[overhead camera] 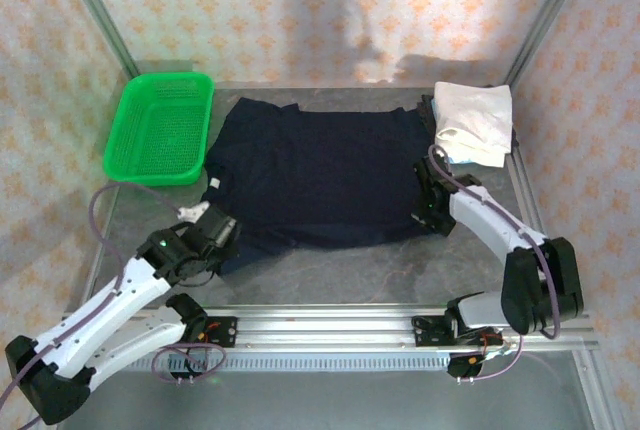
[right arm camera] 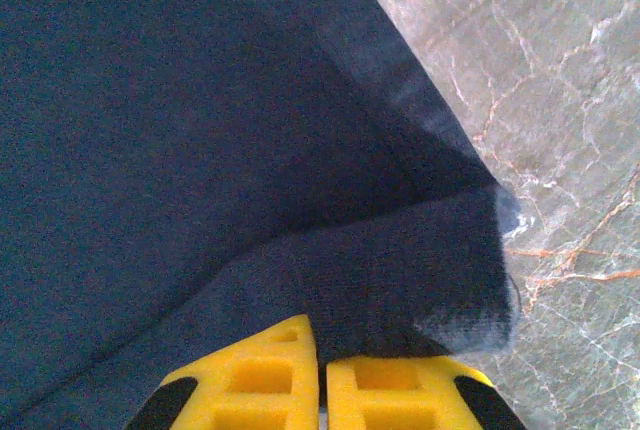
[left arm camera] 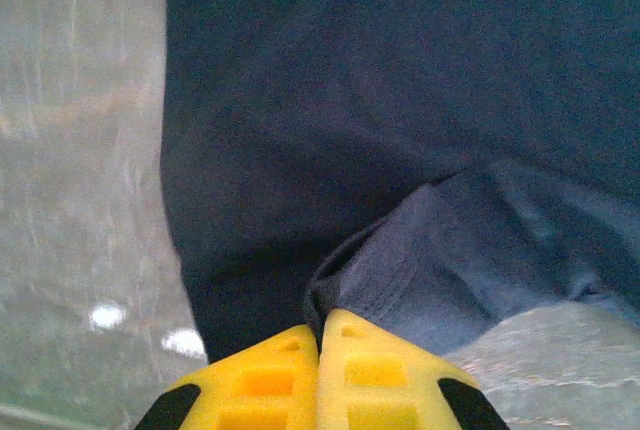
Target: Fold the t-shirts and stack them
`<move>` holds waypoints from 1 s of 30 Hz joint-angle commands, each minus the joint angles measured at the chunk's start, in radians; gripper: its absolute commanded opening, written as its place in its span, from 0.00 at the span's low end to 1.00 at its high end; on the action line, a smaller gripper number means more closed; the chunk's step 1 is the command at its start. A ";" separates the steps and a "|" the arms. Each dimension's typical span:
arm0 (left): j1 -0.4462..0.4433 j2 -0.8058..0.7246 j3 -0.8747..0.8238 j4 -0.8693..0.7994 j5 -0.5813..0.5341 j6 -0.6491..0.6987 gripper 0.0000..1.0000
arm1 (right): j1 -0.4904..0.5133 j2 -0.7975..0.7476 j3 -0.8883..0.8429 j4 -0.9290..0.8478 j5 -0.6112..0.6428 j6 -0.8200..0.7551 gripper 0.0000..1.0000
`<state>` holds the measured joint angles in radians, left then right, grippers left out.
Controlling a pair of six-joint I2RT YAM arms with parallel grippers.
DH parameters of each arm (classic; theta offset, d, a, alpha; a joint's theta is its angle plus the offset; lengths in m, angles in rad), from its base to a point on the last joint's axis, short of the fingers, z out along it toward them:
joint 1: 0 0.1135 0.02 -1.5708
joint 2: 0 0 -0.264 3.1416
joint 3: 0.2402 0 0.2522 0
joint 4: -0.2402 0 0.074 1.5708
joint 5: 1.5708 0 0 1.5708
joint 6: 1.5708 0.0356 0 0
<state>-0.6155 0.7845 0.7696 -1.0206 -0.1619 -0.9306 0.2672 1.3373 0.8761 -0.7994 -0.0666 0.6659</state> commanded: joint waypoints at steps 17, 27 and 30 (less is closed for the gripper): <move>0.273 0.574 0.465 0.385 -0.059 0.683 0.00 | -0.048 0.278 0.347 0.014 0.062 -0.107 0.07; 0.333 0.795 0.578 0.353 -0.009 0.697 0.00 | -0.056 0.408 0.397 -0.009 0.098 -0.122 0.08; 0.369 0.843 0.608 0.338 0.027 0.679 0.07 | -0.057 0.432 0.414 -0.033 0.128 -0.125 0.12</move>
<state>-0.2790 1.5993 1.3273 -0.6605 -0.1635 -0.2523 0.2188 1.7512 1.2518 -0.7826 -0.0120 0.5564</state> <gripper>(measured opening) 0.045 0.102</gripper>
